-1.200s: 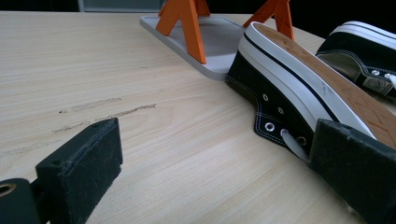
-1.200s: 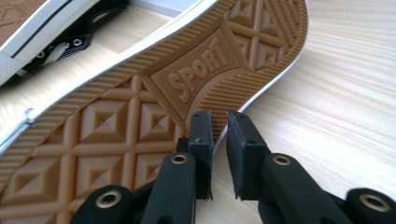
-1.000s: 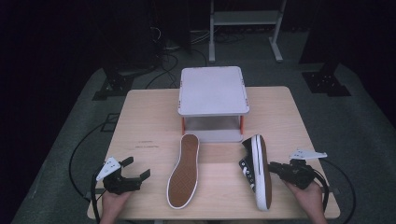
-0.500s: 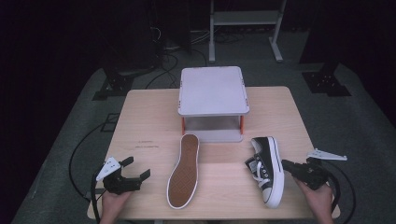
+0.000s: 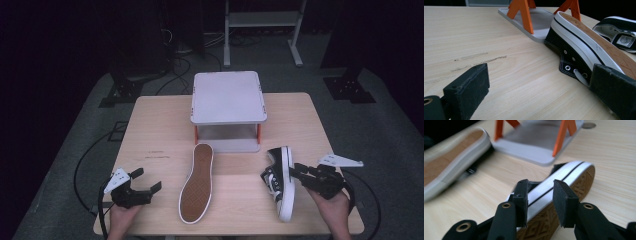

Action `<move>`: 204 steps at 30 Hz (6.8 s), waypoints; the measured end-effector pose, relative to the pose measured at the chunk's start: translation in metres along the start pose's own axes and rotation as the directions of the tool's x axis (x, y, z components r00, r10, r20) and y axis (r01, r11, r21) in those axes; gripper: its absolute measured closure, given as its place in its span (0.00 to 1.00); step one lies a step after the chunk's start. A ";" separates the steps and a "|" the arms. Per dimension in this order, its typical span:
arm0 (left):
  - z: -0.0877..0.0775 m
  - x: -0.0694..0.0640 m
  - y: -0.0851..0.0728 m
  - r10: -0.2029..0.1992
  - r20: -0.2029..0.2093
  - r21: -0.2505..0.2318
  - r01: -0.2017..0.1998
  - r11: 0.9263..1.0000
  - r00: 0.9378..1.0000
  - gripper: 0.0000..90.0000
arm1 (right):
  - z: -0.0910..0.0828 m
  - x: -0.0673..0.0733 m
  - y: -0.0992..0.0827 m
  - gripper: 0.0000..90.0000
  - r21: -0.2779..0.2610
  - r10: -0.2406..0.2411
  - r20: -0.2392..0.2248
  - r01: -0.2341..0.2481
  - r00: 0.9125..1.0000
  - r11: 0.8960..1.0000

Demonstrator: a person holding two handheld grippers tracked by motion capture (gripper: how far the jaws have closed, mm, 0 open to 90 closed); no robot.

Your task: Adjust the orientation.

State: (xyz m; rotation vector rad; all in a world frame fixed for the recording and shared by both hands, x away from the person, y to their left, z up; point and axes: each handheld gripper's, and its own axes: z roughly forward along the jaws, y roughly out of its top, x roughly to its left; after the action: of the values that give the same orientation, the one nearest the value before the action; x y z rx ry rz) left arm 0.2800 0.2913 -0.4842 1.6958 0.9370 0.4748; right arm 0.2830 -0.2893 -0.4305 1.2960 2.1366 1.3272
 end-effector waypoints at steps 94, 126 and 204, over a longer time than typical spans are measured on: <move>-0.001 -0.001 0.001 0.010 -0.013 -0.008 -0.010 1.000 1.000 0.02 | -0.026 -0.070 -0.043 0.97 -0.048 0.372 -0.044 -0.374 0.927 0.926; -0.002 -0.001 0.001 0.010 -0.022 -0.014 -0.011 1.000 1.000 0.02 | -0.038 0.001 0.005 0.98 -0.154 0.357 -0.323 -0.421 0.876 0.894; -0.011 0.002 0.003 0.008 -0.030 -0.062 -0.010 0.998 1.000 0.02 | 0.115 0.024 0.262 0.98 -0.226 0.511 -0.258 -0.566 0.820 0.793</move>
State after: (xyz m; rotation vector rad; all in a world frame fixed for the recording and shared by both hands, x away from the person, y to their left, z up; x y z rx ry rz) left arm 0.2744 0.2987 -0.4783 1.6417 0.9273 0.5310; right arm 0.4836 -0.1641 -0.2681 1.7892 1.6199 1.9729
